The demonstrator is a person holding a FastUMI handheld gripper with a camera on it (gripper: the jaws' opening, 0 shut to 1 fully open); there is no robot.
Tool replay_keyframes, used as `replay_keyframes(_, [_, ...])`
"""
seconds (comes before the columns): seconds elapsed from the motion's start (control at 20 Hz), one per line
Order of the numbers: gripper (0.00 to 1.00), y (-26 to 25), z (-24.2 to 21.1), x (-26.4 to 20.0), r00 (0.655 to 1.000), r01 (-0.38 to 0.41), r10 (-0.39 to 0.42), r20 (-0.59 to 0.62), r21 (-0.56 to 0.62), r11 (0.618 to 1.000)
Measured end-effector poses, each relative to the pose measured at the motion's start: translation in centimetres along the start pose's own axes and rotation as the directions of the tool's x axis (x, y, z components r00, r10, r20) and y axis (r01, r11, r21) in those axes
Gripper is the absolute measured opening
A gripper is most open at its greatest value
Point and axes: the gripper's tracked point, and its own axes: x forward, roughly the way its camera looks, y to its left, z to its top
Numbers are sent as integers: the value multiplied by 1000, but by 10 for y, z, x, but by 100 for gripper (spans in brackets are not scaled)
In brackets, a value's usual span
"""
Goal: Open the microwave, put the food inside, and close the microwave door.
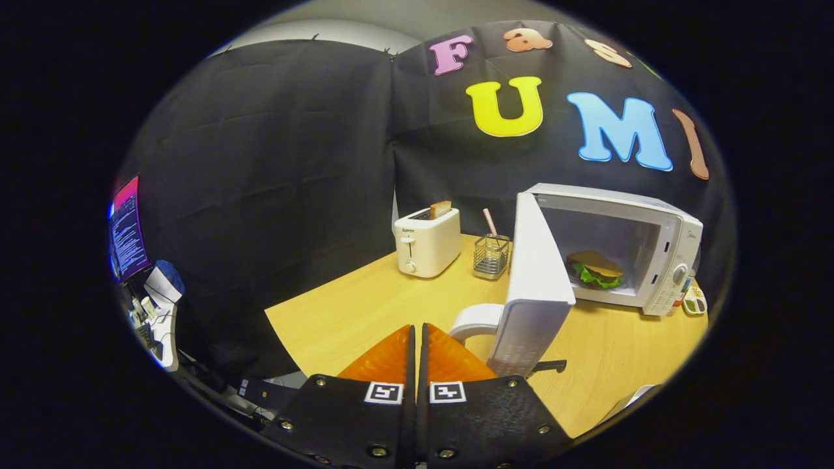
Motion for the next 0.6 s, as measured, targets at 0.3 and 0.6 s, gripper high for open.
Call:
replay_keyframes(0.3, [1,-49,-6,-18,997,73,-72,-23,39,997])
replay_keyframes(0.6, [1,-101,-6,-32,989,144,-142,-37,66,987])
